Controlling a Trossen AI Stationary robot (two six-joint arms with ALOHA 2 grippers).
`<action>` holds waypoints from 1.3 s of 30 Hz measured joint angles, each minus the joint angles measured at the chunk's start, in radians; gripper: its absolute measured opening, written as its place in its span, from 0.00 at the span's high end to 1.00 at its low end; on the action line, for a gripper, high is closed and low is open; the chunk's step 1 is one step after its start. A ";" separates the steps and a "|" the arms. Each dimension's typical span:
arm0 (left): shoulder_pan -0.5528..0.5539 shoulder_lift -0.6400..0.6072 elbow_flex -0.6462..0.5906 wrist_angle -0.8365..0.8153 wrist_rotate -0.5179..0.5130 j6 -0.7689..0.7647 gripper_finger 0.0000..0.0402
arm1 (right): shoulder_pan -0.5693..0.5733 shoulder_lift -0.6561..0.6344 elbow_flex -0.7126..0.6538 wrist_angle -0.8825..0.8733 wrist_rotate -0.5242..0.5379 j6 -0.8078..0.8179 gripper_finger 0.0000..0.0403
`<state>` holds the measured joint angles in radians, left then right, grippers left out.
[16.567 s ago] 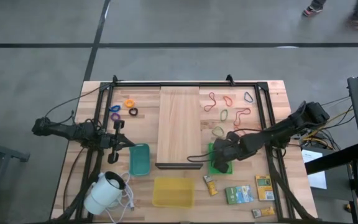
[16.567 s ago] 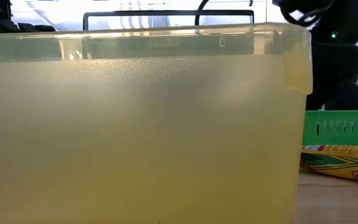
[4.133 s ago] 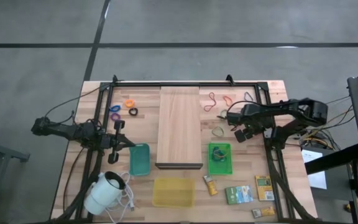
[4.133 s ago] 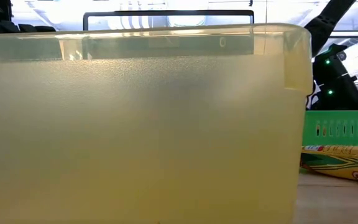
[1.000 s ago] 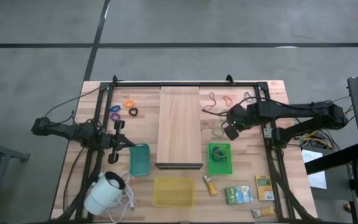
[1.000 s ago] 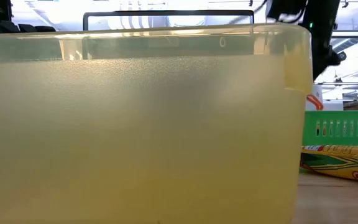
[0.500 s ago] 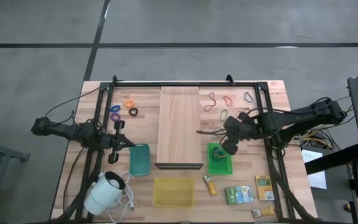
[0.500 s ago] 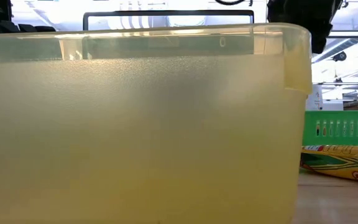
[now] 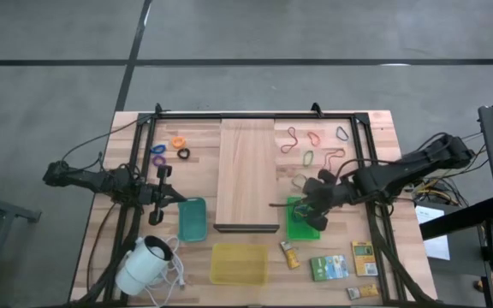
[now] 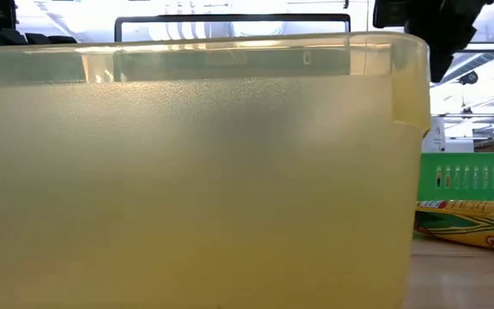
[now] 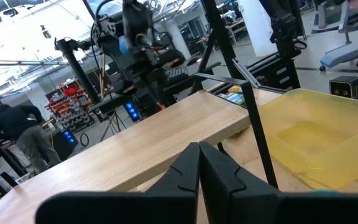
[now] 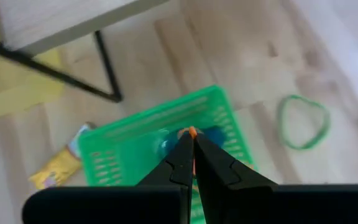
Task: Pick & Place Office Desk Supplies
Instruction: Put the bottom orange rubber band into the green bin
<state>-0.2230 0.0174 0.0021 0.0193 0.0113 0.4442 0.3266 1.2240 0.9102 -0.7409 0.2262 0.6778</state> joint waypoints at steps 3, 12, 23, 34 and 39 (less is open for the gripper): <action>0.000 0.000 0.000 0.000 0.000 0.000 0.97 | 0.021 0.026 -0.010 0.050 -0.043 0.000 0.98; 0.000 0.000 0.000 0.000 0.000 0.000 0.97 | 0.049 0.174 -0.020 0.122 -0.156 0.020 0.98; 0.000 0.005 0.000 -0.002 0.000 0.000 0.97 | 0.054 0.308 -0.021 0.149 -0.212 0.093 0.98; 0.000 0.005 0.000 0.000 0.000 0.000 0.97 | 0.053 0.359 -0.022 0.155 -0.219 0.146 0.98; 0.000 0.005 0.000 0.000 0.000 0.000 0.97 | 0.053 0.358 -0.022 0.158 -0.219 0.193 0.97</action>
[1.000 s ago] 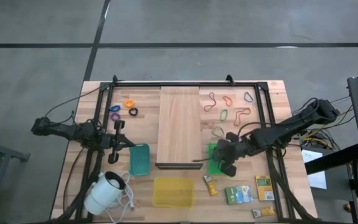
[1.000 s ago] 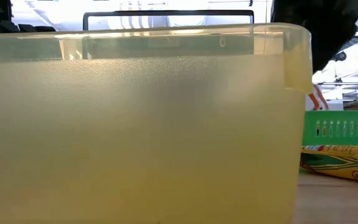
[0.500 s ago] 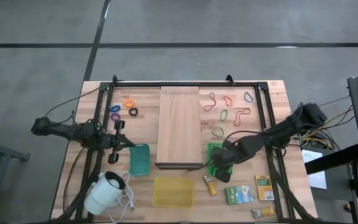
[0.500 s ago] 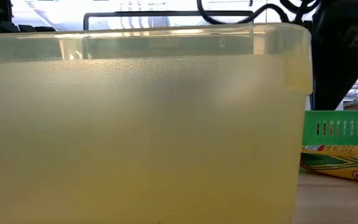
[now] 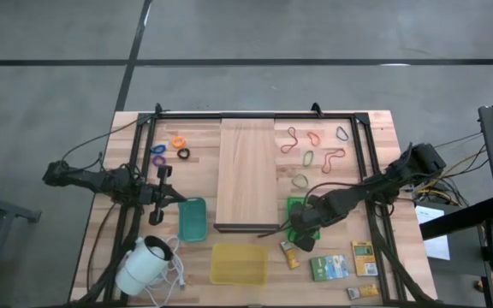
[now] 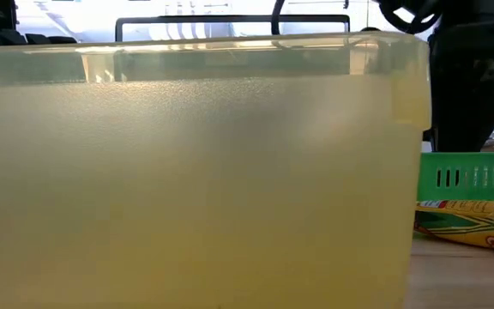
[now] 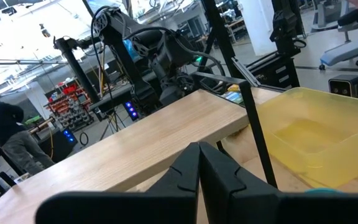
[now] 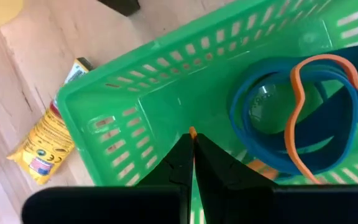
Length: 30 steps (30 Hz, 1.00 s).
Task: Pick & Place Office Desk Supplies
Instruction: Put the bottom orange rubber band into the green bin, then put the bottom red rubber band into the green bin
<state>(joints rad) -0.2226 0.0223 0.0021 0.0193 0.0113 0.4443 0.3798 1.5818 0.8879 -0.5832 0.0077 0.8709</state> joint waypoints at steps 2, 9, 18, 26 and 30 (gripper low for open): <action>0.000 0.000 0.000 0.000 0.000 0.000 0.97 | 0.000 -0.002 0.000 0.006 0.005 0.016 0.95; 0.001 0.000 0.000 0.000 0.000 0.000 0.97 | 0.000 -0.003 -0.001 0.043 0.020 -0.037 0.82; 0.001 0.000 0.000 0.000 0.000 0.000 0.97 | 0.000 -0.003 -0.006 0.069 0.021 -0.070 0.70; 0.001 0.000 0.000 0.000 0.000 0.000 0.97 | -0.001 -0.007 -0.006 0.055 0.021 -0.088 0.68; 0.001 0.000 0.000 0.000 0.000 0.000 0.97 | -0.001 -0.044 0.014 0.019 0.058 -0.051 0.68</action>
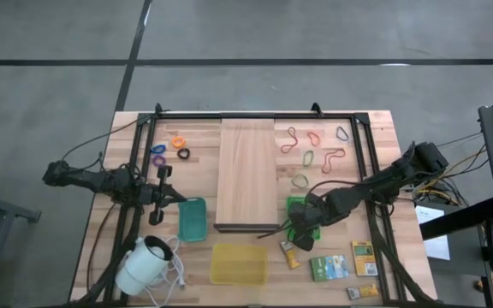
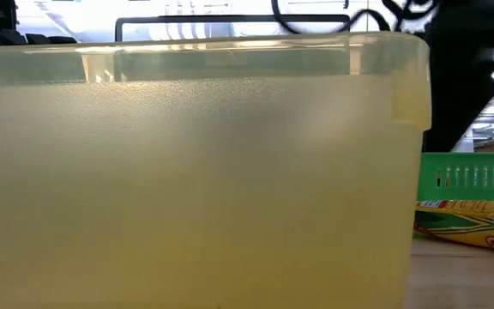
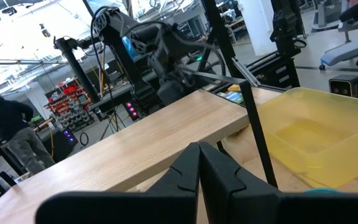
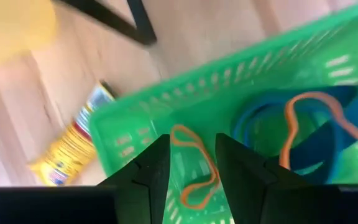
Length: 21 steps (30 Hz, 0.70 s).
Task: Pick & Place Office Desk Supplies
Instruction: Put the bottom red rubber band into the green bin
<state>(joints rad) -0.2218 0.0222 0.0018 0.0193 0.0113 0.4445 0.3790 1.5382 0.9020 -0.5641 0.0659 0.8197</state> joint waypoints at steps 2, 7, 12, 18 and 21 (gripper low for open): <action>0.000 0.000 0.000 0.000 0.000 0.000 0.97 | 0.000 -0.037 0.011 -0.032 0.031 0.008 0.68; 0.000 0.001 0.000 0.000 0.000 0.000 0.97 | 0.000 -0.158 0.021 -0.118 0.118 0.011 0.68; 0.000 0.008 0.000 0.002 0.000 0.000 0.97 | -0.009 -0.283 0.021 -0.278 0.199 0.048 0.68; 0.000 0.008 0.000 0.001 0.000 0.000 0.97 | -0.084 -0.402 0.021 -0.503 0.241 0.153 0.72; 0.000 0.008 0.000 0.001 0.000 0.000 0.97 | -0.152 -0.439 0.020 -0.567 0.280 0.148 0.74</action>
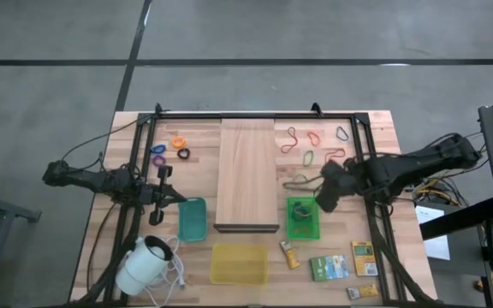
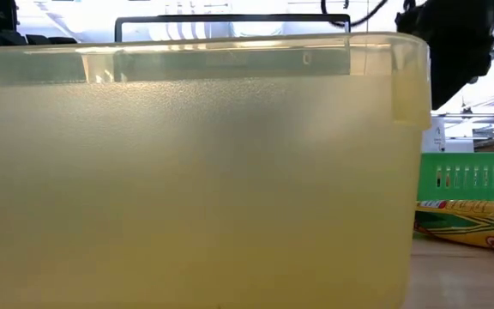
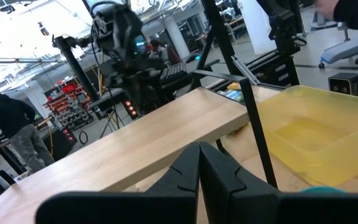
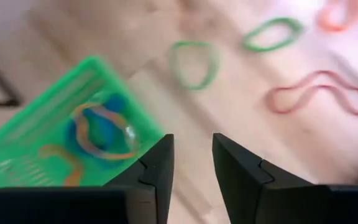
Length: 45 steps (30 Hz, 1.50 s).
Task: Pick & Place Office Desk Supplies
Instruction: Put the bottom red rubber band into the green bin
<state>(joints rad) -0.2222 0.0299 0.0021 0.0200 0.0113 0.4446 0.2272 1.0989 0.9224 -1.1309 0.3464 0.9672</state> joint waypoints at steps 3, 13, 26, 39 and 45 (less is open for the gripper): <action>0.000 0.000 0.000 0.000 0.000 0.000 0.97 | -0.086 -0.025 -0.001 -0.009 0.023 -0.054 0.75; -0.001 0.000 0.000 0.000 0.000 0.000 0.97 | -0.398 -0.025 -0.041 0.041 0.023 -0.240 0.76; -0.001 0.000 0.000 0.000 0.000 0.000 0.97 | -0.552 -0.018 -0.257 0.297 -0.138 -0.452 0.68; 0.000 0.000 0.000 0.000 0.000 0.000 0.97 | -0.589 -0.018 -0.395 0.471 -0.143 -0.504 0.68; 0.000 0.000 0.000 0.000 0.000 0.000 0.97 | -0.596 -0.018 -0.444 0.526 -0.142 -0.499 0.68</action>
<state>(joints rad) -0.2226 0.0299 0.0017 0.0196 0.0113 0.4446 -0.3683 1.0809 0.4787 -0.6047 0.2049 0.4686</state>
